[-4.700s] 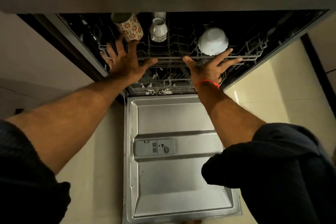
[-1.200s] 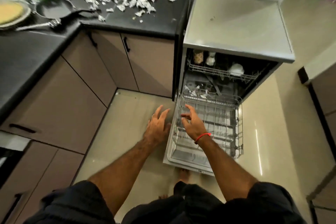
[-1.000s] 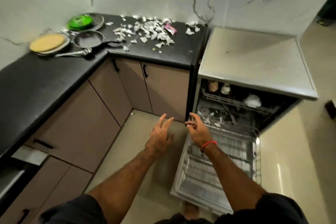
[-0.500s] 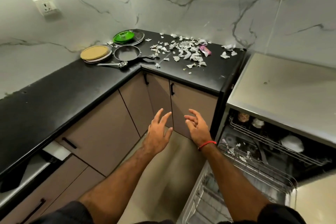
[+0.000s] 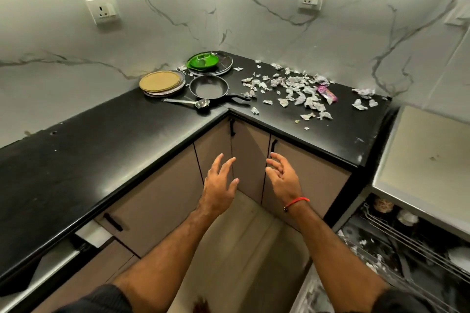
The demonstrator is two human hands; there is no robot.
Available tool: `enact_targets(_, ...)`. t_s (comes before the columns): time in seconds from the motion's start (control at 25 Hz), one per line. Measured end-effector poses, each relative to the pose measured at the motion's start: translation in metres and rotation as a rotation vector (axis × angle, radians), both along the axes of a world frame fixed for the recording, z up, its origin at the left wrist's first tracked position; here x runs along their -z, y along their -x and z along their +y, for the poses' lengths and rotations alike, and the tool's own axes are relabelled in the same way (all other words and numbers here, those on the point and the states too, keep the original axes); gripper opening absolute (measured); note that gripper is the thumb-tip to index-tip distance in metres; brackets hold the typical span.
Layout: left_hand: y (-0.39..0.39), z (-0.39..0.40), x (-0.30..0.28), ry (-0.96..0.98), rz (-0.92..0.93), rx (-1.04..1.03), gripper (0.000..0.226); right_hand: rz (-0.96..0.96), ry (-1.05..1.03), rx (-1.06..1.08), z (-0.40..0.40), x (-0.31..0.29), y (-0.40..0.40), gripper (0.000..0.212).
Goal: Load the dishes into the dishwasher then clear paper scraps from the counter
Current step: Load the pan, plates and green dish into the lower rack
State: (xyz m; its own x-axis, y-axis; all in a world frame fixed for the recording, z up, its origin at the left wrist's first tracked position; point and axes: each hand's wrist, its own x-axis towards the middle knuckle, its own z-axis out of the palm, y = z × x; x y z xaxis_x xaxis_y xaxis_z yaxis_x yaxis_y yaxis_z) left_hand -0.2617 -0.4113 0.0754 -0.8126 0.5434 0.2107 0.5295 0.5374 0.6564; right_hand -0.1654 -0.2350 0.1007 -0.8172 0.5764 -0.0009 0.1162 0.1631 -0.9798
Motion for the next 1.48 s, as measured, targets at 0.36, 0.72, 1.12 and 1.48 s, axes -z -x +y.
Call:
enact_targets(0.36,0.156,-0.065,-0.008,-0.033,0.042,-0.025,0.065,0.021,0.025,0.027,-0.062,-0.014,0.148,0.044)
enact_targets(0.72,0.225,-0.106,0.001,-0.102,-0.031,-0.115,0.064,0.024,-0.003,-0.02,-0.093,-0.012,0.244,0.047)
enact_targets(1.12,0.316,-0.052,0.006,0.01,-0.015,-0.105,0.062,0.047,0.091,-0.028,-0.038,0.019,0.349,0.047)
enact_targets(1.48,0.416,0.048,0.014,0.264,-0.066,-0.133,0.054,-0.125,0.07,-0.264,0.072,0.026,0.434,0.051)
